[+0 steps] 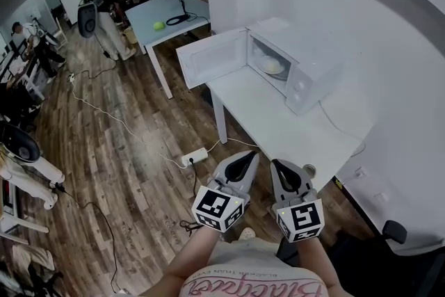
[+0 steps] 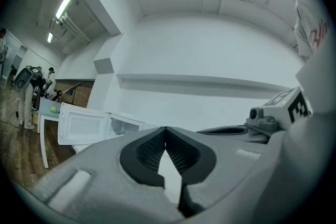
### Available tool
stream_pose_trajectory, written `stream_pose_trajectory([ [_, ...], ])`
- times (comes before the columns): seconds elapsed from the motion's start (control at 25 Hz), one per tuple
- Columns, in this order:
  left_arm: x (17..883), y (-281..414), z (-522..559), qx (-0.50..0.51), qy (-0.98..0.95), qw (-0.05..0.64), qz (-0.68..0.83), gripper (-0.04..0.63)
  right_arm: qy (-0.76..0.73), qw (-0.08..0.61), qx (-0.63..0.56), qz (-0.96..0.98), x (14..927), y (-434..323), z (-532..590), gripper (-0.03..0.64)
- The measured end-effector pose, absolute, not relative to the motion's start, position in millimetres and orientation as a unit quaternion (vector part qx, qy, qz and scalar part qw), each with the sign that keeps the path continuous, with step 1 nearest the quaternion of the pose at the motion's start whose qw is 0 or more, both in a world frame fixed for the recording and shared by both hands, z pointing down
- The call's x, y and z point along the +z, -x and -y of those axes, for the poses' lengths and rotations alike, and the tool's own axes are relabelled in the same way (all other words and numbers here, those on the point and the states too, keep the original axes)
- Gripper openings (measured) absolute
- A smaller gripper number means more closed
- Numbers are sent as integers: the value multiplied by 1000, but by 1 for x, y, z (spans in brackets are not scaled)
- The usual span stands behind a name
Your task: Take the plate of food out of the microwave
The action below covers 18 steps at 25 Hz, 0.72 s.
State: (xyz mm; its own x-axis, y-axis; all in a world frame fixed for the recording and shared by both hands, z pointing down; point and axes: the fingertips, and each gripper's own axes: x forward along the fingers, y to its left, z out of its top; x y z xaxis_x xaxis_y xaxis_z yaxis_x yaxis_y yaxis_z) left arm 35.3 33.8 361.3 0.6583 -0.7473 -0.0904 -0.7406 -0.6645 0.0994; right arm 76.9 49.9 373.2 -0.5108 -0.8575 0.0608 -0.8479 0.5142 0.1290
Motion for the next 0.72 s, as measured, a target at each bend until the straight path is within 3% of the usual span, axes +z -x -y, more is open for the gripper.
stream_pose_trajectory([
  [0.72, 367, -31, 17, -58, -908, 27, 414, 6, -486, 81, -46, 869, 386, -75, 3, 5],
])
